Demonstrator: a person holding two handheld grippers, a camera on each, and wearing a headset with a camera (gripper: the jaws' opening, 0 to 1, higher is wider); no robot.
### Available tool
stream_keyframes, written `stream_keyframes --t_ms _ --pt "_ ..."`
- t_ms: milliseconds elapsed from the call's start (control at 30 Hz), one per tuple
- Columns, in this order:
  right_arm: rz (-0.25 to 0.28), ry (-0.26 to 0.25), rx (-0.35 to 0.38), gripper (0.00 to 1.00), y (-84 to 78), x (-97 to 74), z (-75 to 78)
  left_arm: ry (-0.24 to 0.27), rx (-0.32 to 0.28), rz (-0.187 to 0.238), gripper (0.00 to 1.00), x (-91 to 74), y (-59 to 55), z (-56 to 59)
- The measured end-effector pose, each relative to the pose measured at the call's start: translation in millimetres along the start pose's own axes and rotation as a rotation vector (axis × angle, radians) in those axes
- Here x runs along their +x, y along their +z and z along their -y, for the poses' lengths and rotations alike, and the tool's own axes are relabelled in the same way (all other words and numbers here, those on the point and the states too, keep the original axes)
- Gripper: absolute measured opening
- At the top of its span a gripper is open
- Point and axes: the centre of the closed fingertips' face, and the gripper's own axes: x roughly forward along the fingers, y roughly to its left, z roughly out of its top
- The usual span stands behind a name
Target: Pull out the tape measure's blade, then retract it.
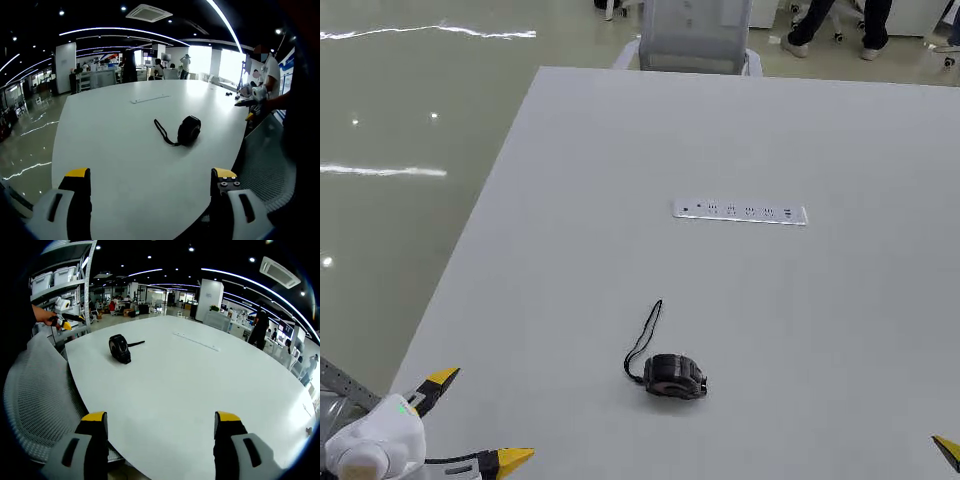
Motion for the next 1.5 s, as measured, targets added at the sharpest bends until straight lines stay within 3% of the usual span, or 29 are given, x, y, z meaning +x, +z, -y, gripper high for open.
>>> stream_keyframes --t_ms 100,233,300,467,567,633,833,1133,1500 --pt "0.002 0.008 -0.006 0.89 4.7 3.5 -1.1 -0.022 0.025 0.015 0.99 6.5 6.5 4.2" --pt "0.011 0.027 -0.001 0.92 11.1 8.8 -3.6 -0.050 0.052 -0.015 0.99 14.7 8.7 9.7" --pt "0.018 0.046 0.057 0.98 15.0 12.1 -8.0 -0.064 0.054 -0.017 0.99 16.4 9.9 9.2" --pt "-0.002 0.050 0.026 1.00 15.4 19.2 -7.6 -0.068 0.058 -0.030 0.99 22.3 9.5 7.8" --pt "-0.012 0.066 0.011 0.99 19.3 23.9 -9.9 -0.092 0.013 -0.007 0.99 25.5 17.9 11.1" --pt "-0.017 0.074 0.003 0.99 21.2 26.8 -8.0 -0.082 0.034 -0.008 0.99 27.8 20.5 10.3" --pt "-0.037 0.103 -0.015 0.97 26.4 37.7 -12.2 -0.095 0.024 -0.006 0.99 34.5 24.5 11.8" --pt "-0.035 0.148 -0.047 0.96 36.8 51.8 -21.3 -0.138 0.059 -0.032 0.99 47.7 26.4 24.7" --pt "-0.042 0.195 -0.099 0.95 48.8 67.9 -29.0 -0.182 0.113 -0.061 0.99 60.0 33.3 30.2"
